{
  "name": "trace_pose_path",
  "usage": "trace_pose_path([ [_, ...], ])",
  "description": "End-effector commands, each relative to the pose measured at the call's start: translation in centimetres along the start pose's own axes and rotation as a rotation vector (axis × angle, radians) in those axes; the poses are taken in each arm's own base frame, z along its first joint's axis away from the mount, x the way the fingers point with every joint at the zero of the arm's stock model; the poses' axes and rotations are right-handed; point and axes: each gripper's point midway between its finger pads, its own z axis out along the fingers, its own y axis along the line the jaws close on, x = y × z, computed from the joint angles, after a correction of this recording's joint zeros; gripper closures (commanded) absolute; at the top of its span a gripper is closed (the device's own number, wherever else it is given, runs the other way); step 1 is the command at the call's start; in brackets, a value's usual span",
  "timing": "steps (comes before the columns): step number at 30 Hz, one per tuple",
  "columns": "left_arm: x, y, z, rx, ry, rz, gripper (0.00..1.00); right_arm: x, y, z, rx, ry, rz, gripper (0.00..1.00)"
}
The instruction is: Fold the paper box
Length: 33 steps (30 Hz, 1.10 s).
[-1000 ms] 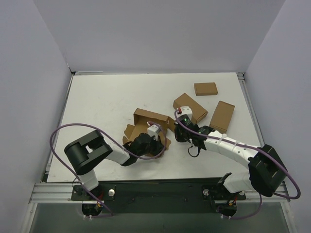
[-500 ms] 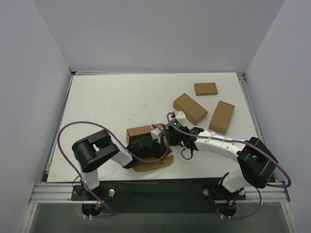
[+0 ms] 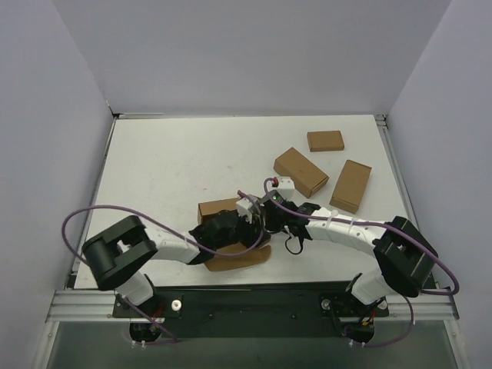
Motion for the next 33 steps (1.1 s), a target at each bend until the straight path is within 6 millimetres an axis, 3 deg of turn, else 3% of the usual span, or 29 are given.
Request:
trace_pose_path([
  [1, -6.0, -2.3, -2.6, -0.020, -0.085, 0.090, 0.63, -0.1, -1.2, -0.6, 0.061, -0.004, -0.015, 1.00],
  [3, -6.3, -2.0, -4.5, -0.059, -0.058, 0.107, 0.60, -0.3, -1.3, -0.7, 0.065, -0.011, -0.017, 1.00],
  [4, -5.3, -1.1, -5.3, -0.098, -0.005, 0.106, 0.58, -0.5, -1.2, -0.8, 0.062, -0.015, -0.015, 1.00],
  [6, -6.1, -0.5, -7.1, -0.147, -0.020, 0.102, 0.57, -0.5, -1.1, -0.8, 0.062, -0.015, -0.017, 1.00],
  [7, -5.4, 1.0, -8.0, -0.221, 0.013, 0.082, 0.57, -0.5, -1.1, -0.8, 0.061, -0.014, -0.018, 1.00],
  [8, -6.6, 1.4, -9.1, -0.253, -0.015, 0.067, 0.55, -0.5, -1.0, -0.8, 0.060, -0.012, -0.018, 1.00],
  [10, -6.4, 3.4, -11.1, -0.360, 0.018, 0.032, 0.49, -0.6, -1.0, -0.8, 0.061, -0.013, -0.020, 1.00],
  [11, -8.1, 4.8, -12.6, -0.426, -0.040, 0.008, 0.47, -0.6, -1.1, -0.7, 0.062, -0.014, -0.020, 1.00],
  [15, -12.6, 6.7, -16.1, -0.505, -0.181, -0.062, 0.34, -0.6, -0.9, -0.8, 0.060, -0.013, -0.024, 1.00],
  [18, -14.6, 9.1, -17.6, -0.575, -0.235, -0.104, 0.31, -0.7, -0.8, -0.8, 0.057, -0.015, -0.030, 1.00],
  [22, -16.4, 11.5, -17.8, -0.608, -0.251, -0.149, 0.28, -0.6, -0.9, -0.8, 0.060, -0.012, -0.033, 1.00],
  [26, -16.5, 14.8, -17.0, -0.638, -0.244, -0.206, 0.26, -0.6, -1.0, -0.9, 0.058, -0.014, -0.038, 1.00],
  [33, -19.7, 16.7, -14.4, -0.570, -0.318, -0.212, 0.27, -0.5, -0.9, -0.9, 0.052, -0.010, -0.059, 1.00],
])
